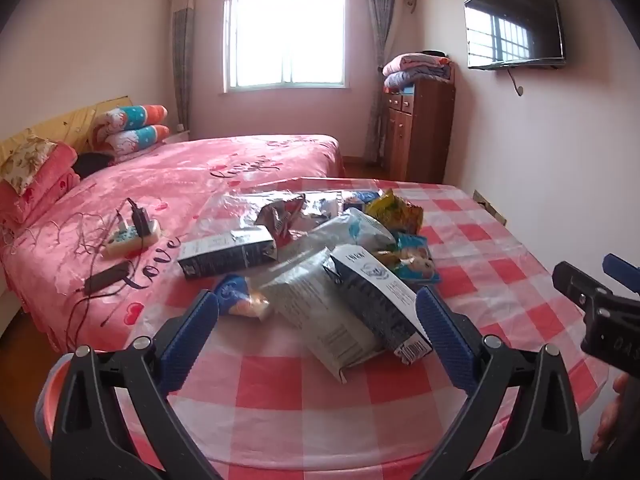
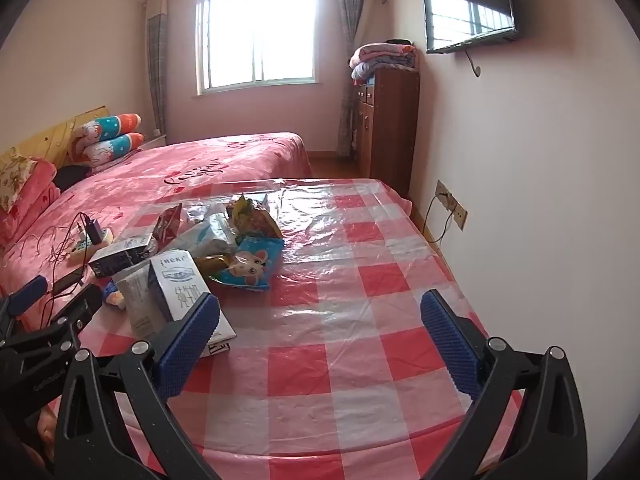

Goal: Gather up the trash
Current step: 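Move both tools toward the pile of snacks on the checkered table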

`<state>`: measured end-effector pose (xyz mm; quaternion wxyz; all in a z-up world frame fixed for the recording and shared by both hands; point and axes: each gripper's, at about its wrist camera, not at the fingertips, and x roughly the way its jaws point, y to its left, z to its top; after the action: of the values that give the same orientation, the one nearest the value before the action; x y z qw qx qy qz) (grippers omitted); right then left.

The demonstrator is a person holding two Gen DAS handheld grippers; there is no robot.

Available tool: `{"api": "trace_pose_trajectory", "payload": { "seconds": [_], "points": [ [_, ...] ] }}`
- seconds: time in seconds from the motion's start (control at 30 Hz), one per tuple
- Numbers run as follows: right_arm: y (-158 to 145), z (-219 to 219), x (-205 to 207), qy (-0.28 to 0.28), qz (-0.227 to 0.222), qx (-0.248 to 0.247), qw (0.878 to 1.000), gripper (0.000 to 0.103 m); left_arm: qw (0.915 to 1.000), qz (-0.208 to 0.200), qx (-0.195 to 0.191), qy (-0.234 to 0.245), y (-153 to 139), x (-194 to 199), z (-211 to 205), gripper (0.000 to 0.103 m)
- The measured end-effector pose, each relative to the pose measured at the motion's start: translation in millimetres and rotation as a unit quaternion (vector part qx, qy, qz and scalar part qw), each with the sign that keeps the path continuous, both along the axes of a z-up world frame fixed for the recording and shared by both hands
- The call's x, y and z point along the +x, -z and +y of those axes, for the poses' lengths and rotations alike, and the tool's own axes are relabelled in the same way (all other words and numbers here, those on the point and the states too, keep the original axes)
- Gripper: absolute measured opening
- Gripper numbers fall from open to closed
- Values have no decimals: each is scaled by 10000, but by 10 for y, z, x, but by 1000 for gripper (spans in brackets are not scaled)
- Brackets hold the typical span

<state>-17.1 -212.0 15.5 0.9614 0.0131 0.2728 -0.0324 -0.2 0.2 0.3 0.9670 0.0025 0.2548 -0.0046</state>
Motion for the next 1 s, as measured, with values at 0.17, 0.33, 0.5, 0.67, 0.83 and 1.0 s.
{"api": "trace_pose_trajectory", "payload": {
  "seconds": [0.17,0.33,0.5,0.67,0.83,1.0],
  "points": [
    [99,21,79,56,117,-153,9998,99,10000,58,-5,-46,46,7,-54,100],
    [215,-7,102,106,173,-99,9997,99,9996,252,-122,16,114,87,9,100],
    [319,-40,113,-151,338,158,9992,99,9995,258,128,-140,159,73,-33,100],
    [354,-34,77,-250,287,221,9990,99,9989,325,204,-257,186,105,-52,100],
    [312,-85,-2,-154,94,243,9995,99,9987,310,247,-307,205,118,-79,100],
    [260,-183,-71,43,-104,290,9995,99,9962,337,647,-477,215,140,-134,100]
  ]
}}
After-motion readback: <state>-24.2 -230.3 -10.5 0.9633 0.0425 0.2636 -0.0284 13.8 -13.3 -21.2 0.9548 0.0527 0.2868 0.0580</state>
